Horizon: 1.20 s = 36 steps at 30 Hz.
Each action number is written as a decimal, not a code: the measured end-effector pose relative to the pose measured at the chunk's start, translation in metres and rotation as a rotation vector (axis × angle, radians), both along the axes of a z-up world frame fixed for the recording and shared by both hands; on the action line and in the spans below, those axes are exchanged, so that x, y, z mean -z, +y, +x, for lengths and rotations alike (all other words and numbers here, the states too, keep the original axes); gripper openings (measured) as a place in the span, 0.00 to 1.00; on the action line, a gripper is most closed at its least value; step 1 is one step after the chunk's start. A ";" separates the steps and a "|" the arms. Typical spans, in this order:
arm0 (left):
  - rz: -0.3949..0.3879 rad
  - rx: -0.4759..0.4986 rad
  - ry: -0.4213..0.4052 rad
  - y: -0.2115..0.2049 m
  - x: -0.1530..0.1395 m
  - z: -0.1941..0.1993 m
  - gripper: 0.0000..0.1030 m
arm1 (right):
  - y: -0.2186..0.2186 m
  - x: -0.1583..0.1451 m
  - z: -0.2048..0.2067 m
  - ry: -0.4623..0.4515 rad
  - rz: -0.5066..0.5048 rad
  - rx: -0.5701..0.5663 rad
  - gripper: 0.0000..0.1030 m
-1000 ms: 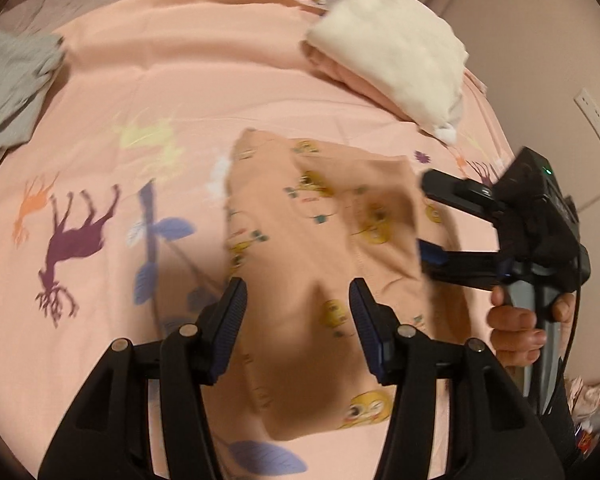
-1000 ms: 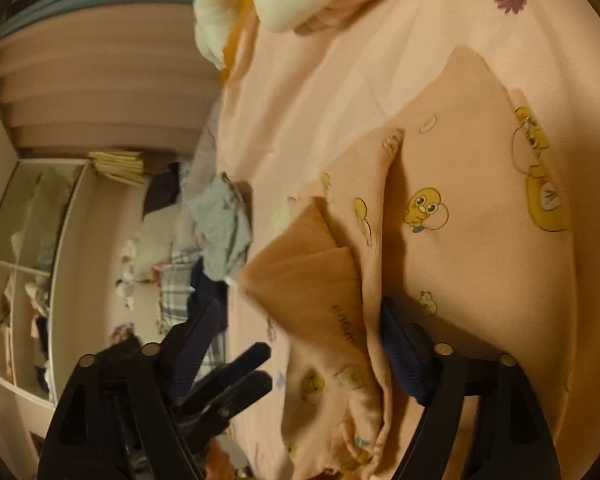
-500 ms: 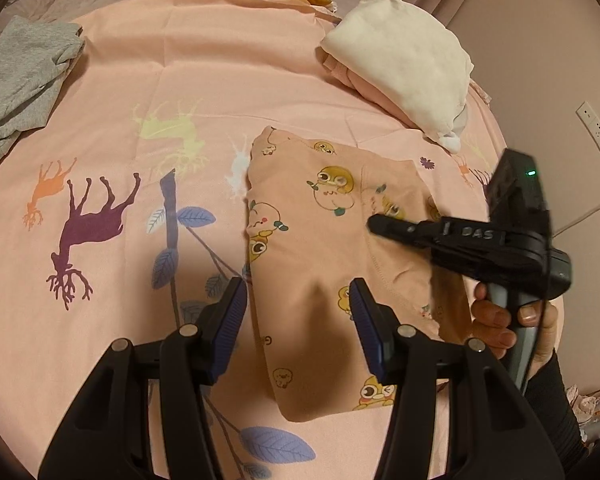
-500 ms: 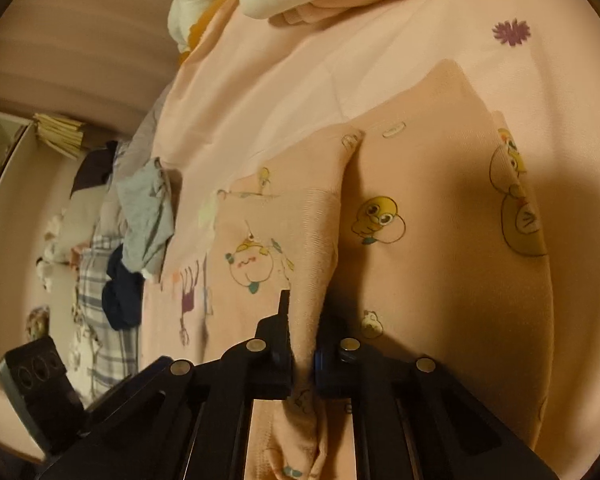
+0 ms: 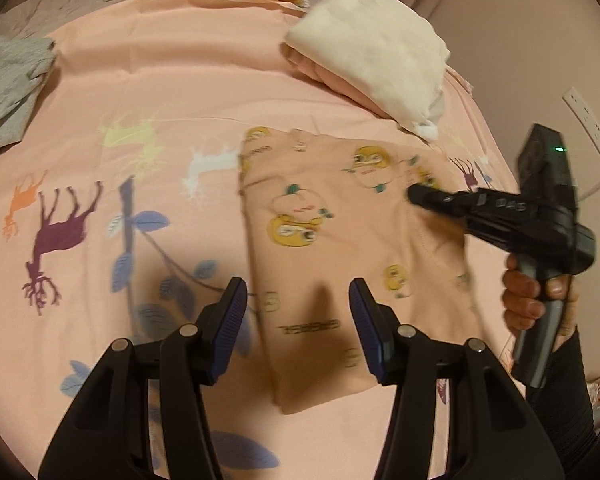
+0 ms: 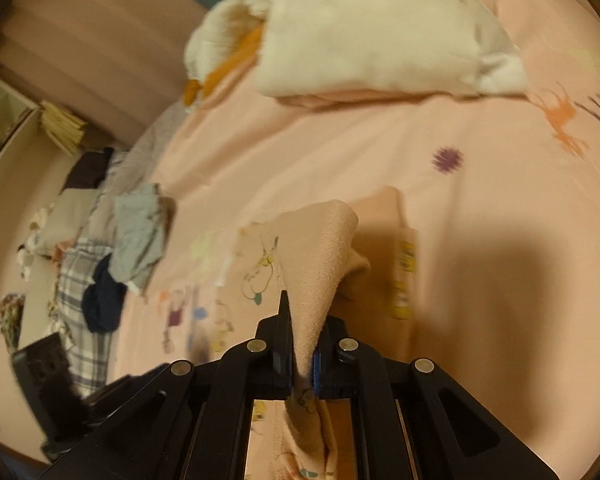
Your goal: Fold small clothes
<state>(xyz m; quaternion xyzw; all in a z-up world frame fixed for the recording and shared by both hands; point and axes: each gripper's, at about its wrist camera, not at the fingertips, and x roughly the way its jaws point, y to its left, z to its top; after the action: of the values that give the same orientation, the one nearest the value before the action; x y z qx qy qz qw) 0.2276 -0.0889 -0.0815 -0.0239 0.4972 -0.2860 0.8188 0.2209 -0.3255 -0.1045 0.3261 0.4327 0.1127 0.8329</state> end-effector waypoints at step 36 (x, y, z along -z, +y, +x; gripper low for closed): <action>-0.023 0.058 0.019 -0.020 0.027 -0.020 0.39 | 0.036 -0.037 -0.071 -0.169 -0.174 -0.169 0.08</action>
<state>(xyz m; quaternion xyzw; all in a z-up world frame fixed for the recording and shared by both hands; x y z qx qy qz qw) 0.2077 -0.1090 -0.1084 -0.0213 0.5021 -0.3151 0.8051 0.1495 -0.2893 -0.0678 0.2046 0.3949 0.1716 0.8790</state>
